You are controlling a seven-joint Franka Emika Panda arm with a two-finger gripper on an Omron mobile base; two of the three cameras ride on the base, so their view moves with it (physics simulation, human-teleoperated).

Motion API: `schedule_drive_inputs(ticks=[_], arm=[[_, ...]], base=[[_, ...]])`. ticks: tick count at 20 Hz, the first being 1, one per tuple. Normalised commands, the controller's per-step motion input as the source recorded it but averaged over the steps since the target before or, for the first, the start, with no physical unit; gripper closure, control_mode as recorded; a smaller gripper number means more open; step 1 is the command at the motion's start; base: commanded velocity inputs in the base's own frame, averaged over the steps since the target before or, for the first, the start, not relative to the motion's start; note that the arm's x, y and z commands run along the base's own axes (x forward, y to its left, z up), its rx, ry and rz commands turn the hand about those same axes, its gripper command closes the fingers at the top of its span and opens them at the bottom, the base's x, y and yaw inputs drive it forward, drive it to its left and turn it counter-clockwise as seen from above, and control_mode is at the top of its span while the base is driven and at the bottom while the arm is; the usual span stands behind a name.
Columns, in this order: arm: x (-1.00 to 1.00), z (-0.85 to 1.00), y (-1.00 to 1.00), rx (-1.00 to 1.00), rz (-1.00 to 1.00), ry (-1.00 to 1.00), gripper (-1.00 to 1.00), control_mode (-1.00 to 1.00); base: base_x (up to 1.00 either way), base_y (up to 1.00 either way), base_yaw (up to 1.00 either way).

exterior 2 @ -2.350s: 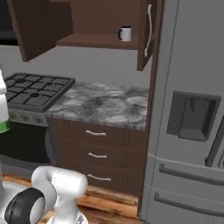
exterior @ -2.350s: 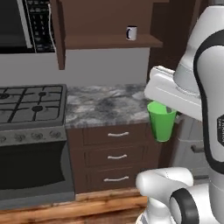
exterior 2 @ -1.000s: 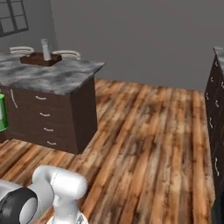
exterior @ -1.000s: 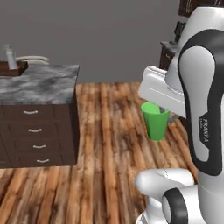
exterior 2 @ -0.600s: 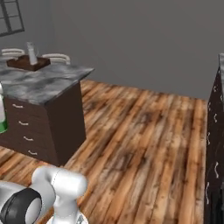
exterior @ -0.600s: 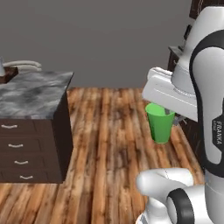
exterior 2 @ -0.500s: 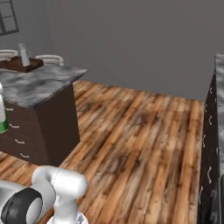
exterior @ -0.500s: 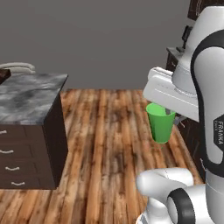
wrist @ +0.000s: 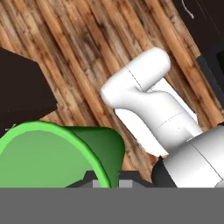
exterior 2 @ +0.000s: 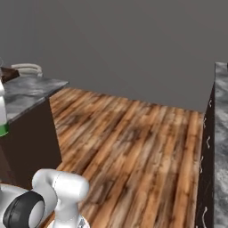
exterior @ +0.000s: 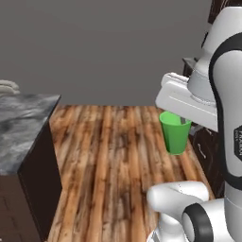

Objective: There is a tray on the dining counter. Grab the cup, mug, and pitcher and place them on the tray. The pitcher may be placed next to the tray if it cannot fit the tray.

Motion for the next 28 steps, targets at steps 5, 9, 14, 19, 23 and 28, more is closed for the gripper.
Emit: schedule_drive_inputs(ticks=[5,9,14,19,23,28], arm=[[0.00,0.00,0.00,0.00,0.00,0.00,1.00,1.00],[0.00,0.00,0.00,0.00,0.00,0.00,1.00,1.00],[0.00,0.00,0.00,0.00,0.00,0.00,1.00,1.00],[0.00,0.00,0.00,0.00,0.00,0.00,1.00,1.00],[0.00,0.00,0.00,0.00,0.00,0.00,1.00,1.00],[0.00,0.00,0.00,0.00,0.00,0.00,1.00,1.00]], base=[[1.00,0.01,0.00],[1.00,0.00,0.00],[1.00,0.14,0.00],[1.00,0.42,-0.04],[1.00,0.45,-0.05],[1.00,0.20,-0.02]])
